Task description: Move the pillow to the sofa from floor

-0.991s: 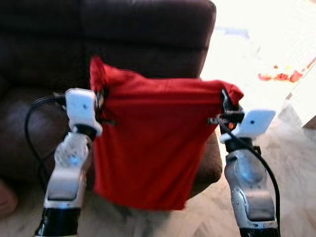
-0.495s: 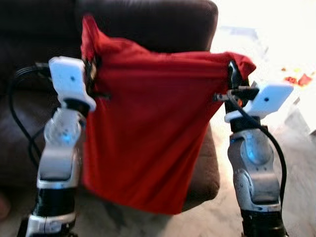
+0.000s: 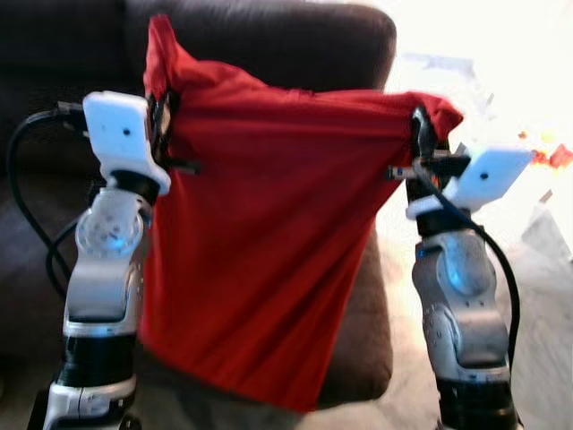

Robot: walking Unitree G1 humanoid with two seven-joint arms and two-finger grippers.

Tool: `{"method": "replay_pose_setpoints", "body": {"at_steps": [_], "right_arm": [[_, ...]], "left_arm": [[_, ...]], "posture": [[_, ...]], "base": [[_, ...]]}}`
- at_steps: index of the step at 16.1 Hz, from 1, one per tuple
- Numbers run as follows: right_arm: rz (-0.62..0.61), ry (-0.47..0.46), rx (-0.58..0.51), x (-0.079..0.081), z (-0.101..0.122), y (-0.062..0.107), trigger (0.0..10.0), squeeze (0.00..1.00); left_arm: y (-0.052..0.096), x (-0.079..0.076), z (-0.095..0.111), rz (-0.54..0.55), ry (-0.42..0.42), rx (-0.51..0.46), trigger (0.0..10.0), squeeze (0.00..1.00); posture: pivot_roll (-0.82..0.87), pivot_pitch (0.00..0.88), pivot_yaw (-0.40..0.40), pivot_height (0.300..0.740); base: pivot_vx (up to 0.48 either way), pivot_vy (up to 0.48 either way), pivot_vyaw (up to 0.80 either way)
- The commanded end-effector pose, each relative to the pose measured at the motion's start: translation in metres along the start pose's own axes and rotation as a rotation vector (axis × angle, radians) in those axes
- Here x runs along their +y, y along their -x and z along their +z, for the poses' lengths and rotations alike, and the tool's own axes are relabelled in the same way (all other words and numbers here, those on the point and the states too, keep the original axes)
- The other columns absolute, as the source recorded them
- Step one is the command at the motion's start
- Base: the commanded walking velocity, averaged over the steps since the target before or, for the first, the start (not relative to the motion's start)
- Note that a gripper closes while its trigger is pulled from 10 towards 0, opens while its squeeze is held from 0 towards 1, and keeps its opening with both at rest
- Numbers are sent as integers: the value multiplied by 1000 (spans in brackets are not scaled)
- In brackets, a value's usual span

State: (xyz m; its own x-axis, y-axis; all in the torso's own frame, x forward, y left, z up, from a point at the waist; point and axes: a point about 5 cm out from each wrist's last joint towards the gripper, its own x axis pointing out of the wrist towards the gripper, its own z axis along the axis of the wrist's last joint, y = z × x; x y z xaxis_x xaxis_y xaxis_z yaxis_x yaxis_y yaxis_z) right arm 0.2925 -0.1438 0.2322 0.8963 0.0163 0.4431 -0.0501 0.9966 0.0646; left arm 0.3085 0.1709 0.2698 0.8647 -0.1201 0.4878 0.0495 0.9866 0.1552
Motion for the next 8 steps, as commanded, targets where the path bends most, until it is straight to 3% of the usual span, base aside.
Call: {"method": "replay_pose_setpoints", "body": {"at_steps": [1,6,8], "right_arm": [[-57,7,-90,-13,19,-3,10000,0],[-59,1,-63,-13,12,-2,10000,0],[-30,-20,-23,-10,4,-2,10000,0]], "left_arm": [[-4,4,19,17,-13,-84,10000,0],[-2,4,17,16,-5,-73,10000,0],[-1,4,15,7,7,-55,10000,0]], "posture": [[121,35,-66,740],[125,36,-71,740],[125,41,-73,740]], "base": [[334,0,0],[317,0,0],[0,0,0]]}}
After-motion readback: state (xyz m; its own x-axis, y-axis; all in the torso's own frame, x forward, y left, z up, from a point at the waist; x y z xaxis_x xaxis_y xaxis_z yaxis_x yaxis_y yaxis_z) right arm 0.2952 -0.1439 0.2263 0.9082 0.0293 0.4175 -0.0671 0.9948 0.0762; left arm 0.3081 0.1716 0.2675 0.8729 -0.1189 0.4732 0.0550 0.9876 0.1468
